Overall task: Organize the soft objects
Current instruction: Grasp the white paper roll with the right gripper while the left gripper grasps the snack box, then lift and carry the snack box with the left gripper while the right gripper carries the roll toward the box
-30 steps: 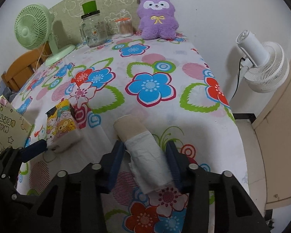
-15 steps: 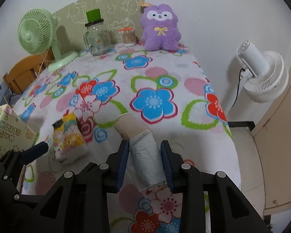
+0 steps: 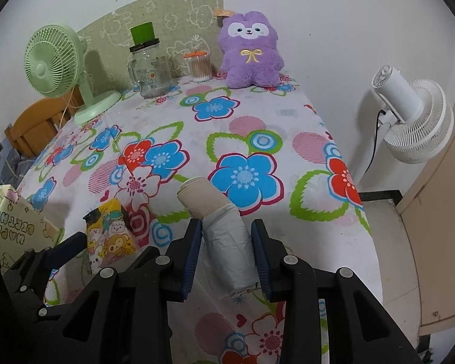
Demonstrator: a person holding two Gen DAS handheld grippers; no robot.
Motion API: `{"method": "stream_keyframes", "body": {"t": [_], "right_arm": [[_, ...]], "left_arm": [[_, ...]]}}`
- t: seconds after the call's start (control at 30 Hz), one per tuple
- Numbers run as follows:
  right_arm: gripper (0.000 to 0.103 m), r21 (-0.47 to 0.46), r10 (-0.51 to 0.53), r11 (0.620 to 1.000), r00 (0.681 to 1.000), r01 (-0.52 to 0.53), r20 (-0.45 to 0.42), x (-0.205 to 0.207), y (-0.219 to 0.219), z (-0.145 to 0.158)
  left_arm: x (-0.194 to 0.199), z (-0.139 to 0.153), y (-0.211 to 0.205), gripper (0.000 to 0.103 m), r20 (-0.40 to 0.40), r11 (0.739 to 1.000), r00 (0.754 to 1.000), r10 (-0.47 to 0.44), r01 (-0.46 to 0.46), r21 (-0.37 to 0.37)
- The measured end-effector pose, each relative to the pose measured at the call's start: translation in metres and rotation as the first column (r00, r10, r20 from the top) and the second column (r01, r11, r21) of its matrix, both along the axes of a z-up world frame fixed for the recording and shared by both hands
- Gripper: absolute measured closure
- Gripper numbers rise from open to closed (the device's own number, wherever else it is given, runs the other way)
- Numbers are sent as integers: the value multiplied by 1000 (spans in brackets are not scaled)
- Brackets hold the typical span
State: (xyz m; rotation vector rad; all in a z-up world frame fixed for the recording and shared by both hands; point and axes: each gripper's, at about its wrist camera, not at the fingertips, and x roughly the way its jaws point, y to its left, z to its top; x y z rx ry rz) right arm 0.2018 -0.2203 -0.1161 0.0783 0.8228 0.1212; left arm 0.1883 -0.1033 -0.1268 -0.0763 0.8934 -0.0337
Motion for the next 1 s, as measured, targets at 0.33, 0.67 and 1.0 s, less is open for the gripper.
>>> {"method": "stream_keyframes", "body": {"t": [0.33,0.67,1.0], "right_arm": [[66,1,7,1000,1000,-7,-28,5,2,-6],[66,-17,10,1000,999,-10,-32,-2,8,-5],[66,-6,8,1000,999,-8,-43,-20,16,-6]], "left_arm": [[3,-5,2,31,-16,1000,1000,12,-12,22],[-5,-3,7,41,-36,999,999,1,0,37],[-22,-2,14,45,-35,999,999,-11,13,50]]}}
